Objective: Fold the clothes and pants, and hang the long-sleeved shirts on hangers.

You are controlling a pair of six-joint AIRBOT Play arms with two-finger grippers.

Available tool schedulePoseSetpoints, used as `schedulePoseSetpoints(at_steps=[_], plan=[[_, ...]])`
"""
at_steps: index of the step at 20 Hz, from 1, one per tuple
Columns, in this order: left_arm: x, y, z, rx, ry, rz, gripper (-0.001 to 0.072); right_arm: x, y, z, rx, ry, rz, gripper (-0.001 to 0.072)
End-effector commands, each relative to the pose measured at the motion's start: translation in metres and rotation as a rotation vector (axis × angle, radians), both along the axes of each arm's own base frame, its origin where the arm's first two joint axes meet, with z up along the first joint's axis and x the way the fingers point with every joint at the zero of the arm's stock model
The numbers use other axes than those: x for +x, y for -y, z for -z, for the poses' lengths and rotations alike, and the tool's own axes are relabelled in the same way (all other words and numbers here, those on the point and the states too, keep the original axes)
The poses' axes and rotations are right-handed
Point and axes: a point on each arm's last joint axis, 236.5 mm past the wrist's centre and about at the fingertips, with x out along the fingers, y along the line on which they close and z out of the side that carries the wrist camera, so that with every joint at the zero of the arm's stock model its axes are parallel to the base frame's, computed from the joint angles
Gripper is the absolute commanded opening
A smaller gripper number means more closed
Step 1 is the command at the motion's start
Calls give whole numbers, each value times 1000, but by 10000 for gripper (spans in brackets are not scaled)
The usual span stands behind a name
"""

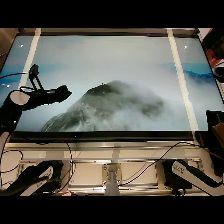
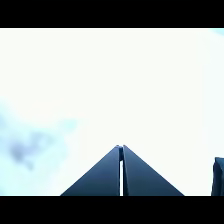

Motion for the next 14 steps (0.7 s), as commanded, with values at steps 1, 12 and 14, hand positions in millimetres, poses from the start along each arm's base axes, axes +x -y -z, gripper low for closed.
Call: schedulePoseSetpoints(at_steps=[1, 12, 14], plan=[[0, 0, -1, 0, 2, -1, 35, 8, -47, 4, -43, -29, -142, 18], [0, 0, -1, 0, 2, -1, 36, 10, -58, 2, 2, -14, -160, 19], [0, 0, -1, 0, 2, -1, 35, 10, -58, 2, 2, -14, -160, 18]])
